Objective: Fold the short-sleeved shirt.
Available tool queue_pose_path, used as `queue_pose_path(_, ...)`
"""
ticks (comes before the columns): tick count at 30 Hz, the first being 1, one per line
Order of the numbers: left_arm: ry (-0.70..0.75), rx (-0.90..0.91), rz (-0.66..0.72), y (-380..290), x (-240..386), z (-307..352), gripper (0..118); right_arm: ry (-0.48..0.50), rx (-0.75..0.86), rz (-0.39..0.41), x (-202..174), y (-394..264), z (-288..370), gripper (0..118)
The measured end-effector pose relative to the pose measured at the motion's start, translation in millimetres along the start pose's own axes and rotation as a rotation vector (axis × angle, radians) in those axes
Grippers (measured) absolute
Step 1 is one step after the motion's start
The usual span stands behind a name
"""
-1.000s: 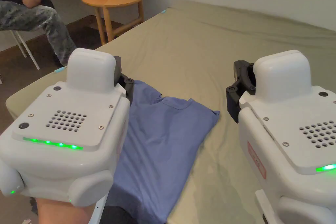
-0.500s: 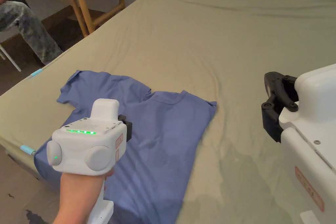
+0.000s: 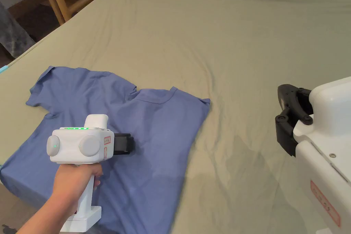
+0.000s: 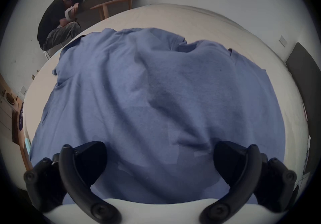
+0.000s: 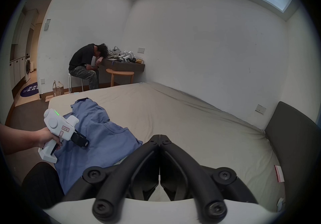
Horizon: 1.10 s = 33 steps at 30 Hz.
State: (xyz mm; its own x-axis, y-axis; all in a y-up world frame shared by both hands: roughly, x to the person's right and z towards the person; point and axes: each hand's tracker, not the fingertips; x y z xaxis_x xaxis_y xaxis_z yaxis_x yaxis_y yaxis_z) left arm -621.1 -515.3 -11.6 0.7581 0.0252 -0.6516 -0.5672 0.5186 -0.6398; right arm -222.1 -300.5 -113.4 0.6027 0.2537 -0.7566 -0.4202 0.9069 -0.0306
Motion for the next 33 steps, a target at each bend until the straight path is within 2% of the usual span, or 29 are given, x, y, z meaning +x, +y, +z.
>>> queue_pose_path(4,0.004,-0.033,-0.020,7.0,1.7,-4.2,118,0.013,-0.009,-0.035,0.9,-0.1,-1.4,1)
queue_pose_path(7,0.013,-0.057,-0.039,12.0,11.8,6.4,111,0.014,-0.012,-0.035,-2.0,-0.6,-0.8,1)
queue_pose_path(8,0.010,-0.042,-0.069,11.8,16.6,13.6,101,0.013,-0.013,-0.029,-2.0,-2.5,0.0,1)
queue_pose_path(9,0.001,0.003,-0.094,11.5,22.2,22.2,83,0.015,-0.013,-0.026,-2.6,-2.7,1.5,1)
queue_pose_path(10,0.009,0.034,-0.097,10.0,28.5,28.1,59,0.016,-0.012,-0.024,-2.7,-2.5,3.5,1)
queue_pose_path(11,0.068,0.062,-0.101,7.8,31.8,30.2,7,0.015,-0.010,-0.024,-2.7,-2.1,5.5,1)
queue_pose_path(12,0.089,0.082,-0.101,4.0,28.2,28.2,0,0.013,-0.008,-0.027,-1.6,-2.3,7.3,1)
queue_pose_path(13,-0.020,0.077,-0.028,1.1,23.2,21.1,0,0.009,-0.006,-0.031,-1.2,-1.1,9.7,1)
queue_pose_path(15,-0.055,0.114,0.072,-7.7,9.0,14.0,0,0.007,0.003,-0.039,0.4,1.9,15.9,1)
queue_pose_path(21,-0.062,0.245,0.082,-15.4,8.7,53.1,0,-0.028,0.038,-0.019,10.8,8.5,40.7,1)
queue_pose_path(27,-0.186,0.409,0.279,-17.0,-0.9,134.7,0,-0.065,0.082,-0.042,22.0,17.8,68.7,1)
queue_pose_path(33,-0.194,0.610,0.193,-8.1,9.0,223.0,0,-0.091,0.136,-0.048,28.7,27.1,97.9,1)
